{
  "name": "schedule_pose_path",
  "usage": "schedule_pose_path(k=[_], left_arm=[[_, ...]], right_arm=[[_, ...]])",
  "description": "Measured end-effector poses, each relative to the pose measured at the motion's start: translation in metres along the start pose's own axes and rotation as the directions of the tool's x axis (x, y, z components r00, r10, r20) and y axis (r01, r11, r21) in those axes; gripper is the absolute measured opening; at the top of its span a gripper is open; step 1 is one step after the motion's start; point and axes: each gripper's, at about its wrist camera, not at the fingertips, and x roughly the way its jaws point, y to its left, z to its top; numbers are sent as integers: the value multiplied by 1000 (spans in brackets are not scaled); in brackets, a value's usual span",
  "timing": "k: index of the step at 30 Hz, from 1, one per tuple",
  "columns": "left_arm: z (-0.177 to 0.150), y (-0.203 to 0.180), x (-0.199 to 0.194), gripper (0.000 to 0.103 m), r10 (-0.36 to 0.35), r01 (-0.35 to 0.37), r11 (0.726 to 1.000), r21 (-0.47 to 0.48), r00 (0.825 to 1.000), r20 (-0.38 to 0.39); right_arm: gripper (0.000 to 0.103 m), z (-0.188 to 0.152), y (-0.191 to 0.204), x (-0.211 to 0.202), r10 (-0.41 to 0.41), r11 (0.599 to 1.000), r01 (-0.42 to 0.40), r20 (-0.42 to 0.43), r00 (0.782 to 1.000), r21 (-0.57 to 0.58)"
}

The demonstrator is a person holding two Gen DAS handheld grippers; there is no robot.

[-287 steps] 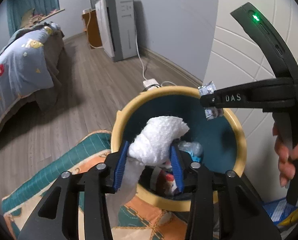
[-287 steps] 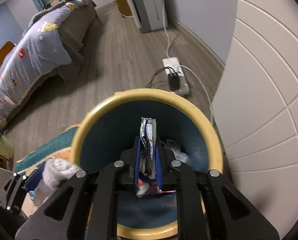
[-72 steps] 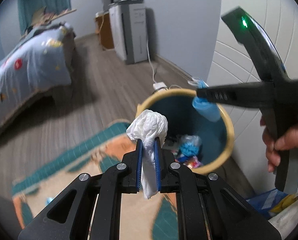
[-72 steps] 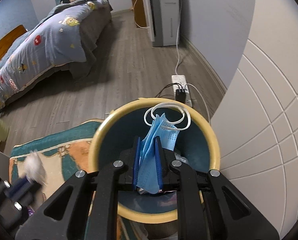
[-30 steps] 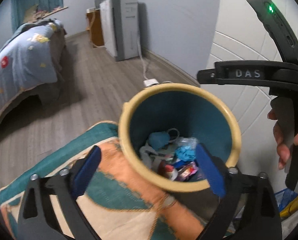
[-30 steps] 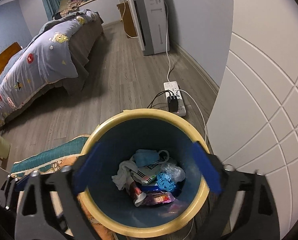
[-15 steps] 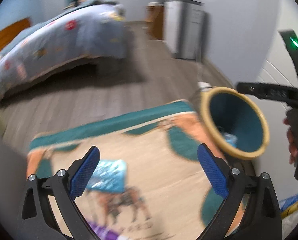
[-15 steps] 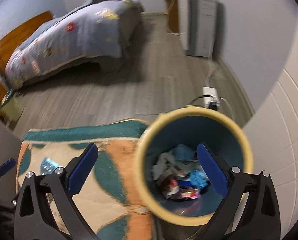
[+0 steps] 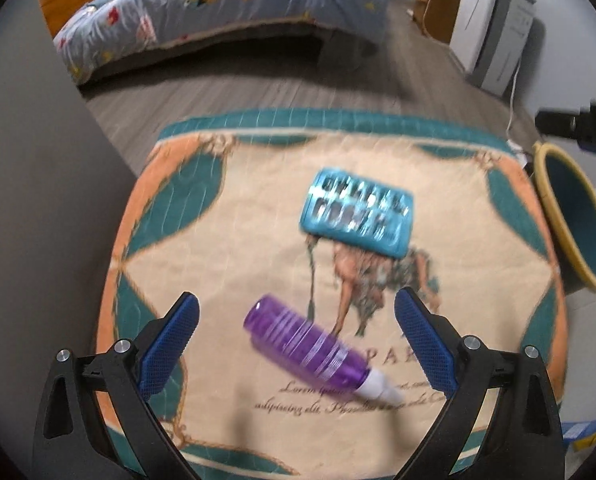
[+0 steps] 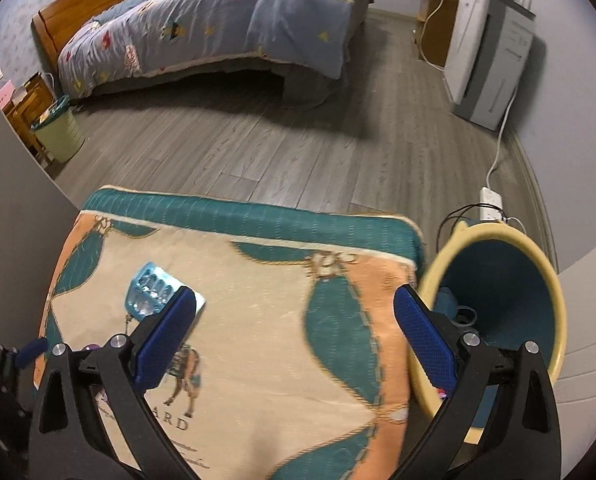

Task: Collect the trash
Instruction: 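Move both tools back over the cushion, then grasp the purple spray bottle with the left tool while the right tool grasps the blue blister pack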

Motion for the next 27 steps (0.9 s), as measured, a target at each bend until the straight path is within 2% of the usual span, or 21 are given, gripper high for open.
schedule_pose_path(k=[3, 10, 12, 14, 18, 21, 24, 27], left_arm=[[-11, 6, 15, 97, 2, -3, 1000, -24, 999, -49], [-18, 10, 34, 93, -79, 73, 996, -58, 991, -111], [-19, 9, 38, 75, -91, 86, 995, -45, 988, -125], [-21, 8, 43, 62, -110, 107, 994, -27, 983, -150], [-22, 12, 43, 42, -119, 123, 992, 20, 982, -146], [-19, 26, 44, 38, -136, 136, 991, -4, 980, -143], [-15, 43, 46, 38, -117, 115, 993, -17, 984, -135], [-12, 64, 50, 38, -127, 119, 991, -68, 982, -137]], right_arm=[[97, -1, 11, 5, -4, 1000, 4, -12, 1000, -23], [97, -11, 38, 30, -35, 991, 26, -64, 997, -129], [97, -13, 44, 37, -42, 987, 30, -72, 997, -155], [97, -15, 52, 45, -40, 984, 23, -87, 995, -178], [97, -18, 75, 62, -21, 971, -9, -119, 993, -240], [97, -22, 96, 74, -3, 954, -40, -142, 990, -299], [97, -28, 118, 85, 8, 932, -68, -167, 986, -357], [97, -35, 138, 98, 5, 902, -87, -191, 981, -423]])
